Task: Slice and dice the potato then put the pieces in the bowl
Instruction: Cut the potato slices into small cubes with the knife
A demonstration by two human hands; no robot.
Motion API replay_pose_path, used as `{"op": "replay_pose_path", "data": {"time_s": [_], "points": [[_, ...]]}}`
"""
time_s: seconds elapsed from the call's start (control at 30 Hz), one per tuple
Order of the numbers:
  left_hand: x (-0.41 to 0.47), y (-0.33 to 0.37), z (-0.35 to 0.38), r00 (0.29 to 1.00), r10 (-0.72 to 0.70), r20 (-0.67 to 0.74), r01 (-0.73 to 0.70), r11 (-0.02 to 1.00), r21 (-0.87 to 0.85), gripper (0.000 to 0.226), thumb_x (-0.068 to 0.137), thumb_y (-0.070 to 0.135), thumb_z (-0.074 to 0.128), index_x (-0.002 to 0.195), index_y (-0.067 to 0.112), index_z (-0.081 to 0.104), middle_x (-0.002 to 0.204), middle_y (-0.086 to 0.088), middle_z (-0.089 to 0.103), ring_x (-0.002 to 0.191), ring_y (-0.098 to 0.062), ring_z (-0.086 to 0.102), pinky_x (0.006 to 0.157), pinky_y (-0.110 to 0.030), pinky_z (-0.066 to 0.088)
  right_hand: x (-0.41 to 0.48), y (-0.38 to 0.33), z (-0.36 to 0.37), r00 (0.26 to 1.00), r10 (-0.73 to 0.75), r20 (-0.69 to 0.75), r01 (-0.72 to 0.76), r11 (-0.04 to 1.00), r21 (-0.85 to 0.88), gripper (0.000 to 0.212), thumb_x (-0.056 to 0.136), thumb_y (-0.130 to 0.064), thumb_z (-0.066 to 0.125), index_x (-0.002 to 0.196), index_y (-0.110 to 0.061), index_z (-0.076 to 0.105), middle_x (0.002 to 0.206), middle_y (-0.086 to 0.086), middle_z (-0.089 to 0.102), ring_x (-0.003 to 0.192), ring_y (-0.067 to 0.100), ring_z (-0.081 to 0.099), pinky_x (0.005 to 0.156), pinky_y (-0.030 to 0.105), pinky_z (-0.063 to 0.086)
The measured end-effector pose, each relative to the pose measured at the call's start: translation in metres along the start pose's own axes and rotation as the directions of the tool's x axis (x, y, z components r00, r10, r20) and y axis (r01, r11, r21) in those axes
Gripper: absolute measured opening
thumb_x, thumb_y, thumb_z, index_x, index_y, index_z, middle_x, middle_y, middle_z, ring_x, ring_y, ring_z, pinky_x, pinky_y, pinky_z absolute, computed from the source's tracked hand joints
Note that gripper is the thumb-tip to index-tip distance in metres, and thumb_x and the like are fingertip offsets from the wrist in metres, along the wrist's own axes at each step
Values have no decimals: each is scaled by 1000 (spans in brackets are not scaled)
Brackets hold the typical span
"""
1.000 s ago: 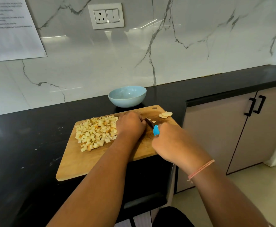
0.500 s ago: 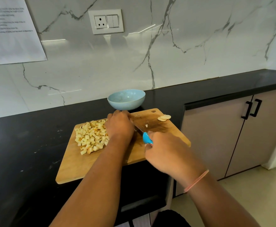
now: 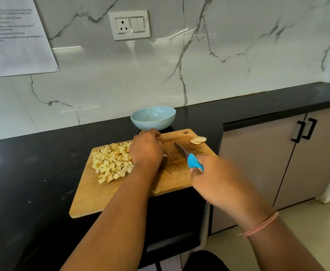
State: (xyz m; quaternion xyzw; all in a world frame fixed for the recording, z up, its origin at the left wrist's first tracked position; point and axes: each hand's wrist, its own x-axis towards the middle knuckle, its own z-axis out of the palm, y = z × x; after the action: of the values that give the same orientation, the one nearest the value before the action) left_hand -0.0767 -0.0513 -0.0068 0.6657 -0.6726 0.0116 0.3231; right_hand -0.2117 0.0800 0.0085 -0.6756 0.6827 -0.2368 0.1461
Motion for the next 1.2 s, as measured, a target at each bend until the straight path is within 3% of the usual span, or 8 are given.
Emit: {"op": "replay_pose_path", "data": {"time_s": [0.13, 0.2, 0.3, 0.5, 0.7, 0.9, 1.03, 1.2], "points": [[-2, 14, 6, 994, 108, 22, -108, 994, -23, 28, 94, 20, 52, 119, 20, 63, 117, -3, 62, 108, -21, 55, 92, -36, 49, 5, 21, -8, 999, 37, 22, -38, 997, 60, 38, 98, -32, 44, 135, -21, 46, 100, -4, 57, 82, 9, 56, 68, 19, 45], [-2, 28, 12, 980, 177, 92, -176, 984, -21, 29, 94, 26, 53, 122, 21, 61, 121, -2, 61, 110, -19, 55, 95, -36, 48, 6, 32, -15, 998, 59, -24, -56, 991, 124, 36, 99, -32, 44, 133, -23, 47, 102, -4, 58, 80, 7, 53, 59, 14, 38], [2, 49, 26, 936, 257, 242, -271, 962, 25, 39, 96, 33, 51, 133, 22, 49, 133, -2, 53, 120, -20, 51, 100, -39, 45, 7, 45, -24, 990, 95, -104, -75, 980, 182, 30, 99, -32, 44, 128, -23, 50, 90, -5, 55, 69, 6, 50, 54, 17, 35], [15, 75, 56, 828, 246, 503, -311, 949, 48, 48, 102, 31, 40, 149, 26, 28, 149, -2, 41, 131, -22, 44, 109, -39, 37, 11, 56, -29, 984, 106, -144, -70, 969, 238, 34, 98, -31, 45, 131, -22, 48, 90, -5, 55, 72, 12, 55, 65, 28, 52], [15, 69, 60, 900, 262, 348, -241, 965, -103, 38, 97, 23, 54, 135, 22, 52, 133, 0, 57, 115, -16, 56, 96, -25, 43, 13, 60, -28, 984, 117, -137, -78, 962, 260, 34, 99, -32, 45, 131, -21, 47, 93, -4, 54, 72, 13, 55, 69, 28, 53], [9, 48, 47, 931, 236, 279, -193, 966, -172, 47, 92, 28, 62, 136, 22, 49, 137, -3, 50, 116, -17, 55, 98, -28, 45, 14, 54, -22, 987, 91, -135, -52, 963, 263, 32, 98, -32, 45, 129, -22, 49, 87, -4, 55, 64, 10, 51, 56, 22, 44], [4, 35, 37, 933, 250, 259, -229, 967, -109, 52, 91, 33, 62, 139, 25, 43, 137, -2, 48, 114, -17, 54, 93, -27, 44, 14, 47, -20, 988, 71, -135, -38, 973, 228, 34, 99, -32, 43, 132, -22, 48, 94, -2, 57, 64, 7, 49, 51, 18, 34], [-1, 18, 26, 917, 230, 327, -286, 949, 135, 38, 98, 19, 45, 136, 25, 44, 132, -5, 53, 120, -24, 49, 103, -44, 42, 15, 38, -15, 993, 50, -111, -25, 975, 220, 31, 99, -31, 43, 128, -22, 50, 89, -3, 57, 64, 8, 51, 50, 18, 35]]}}
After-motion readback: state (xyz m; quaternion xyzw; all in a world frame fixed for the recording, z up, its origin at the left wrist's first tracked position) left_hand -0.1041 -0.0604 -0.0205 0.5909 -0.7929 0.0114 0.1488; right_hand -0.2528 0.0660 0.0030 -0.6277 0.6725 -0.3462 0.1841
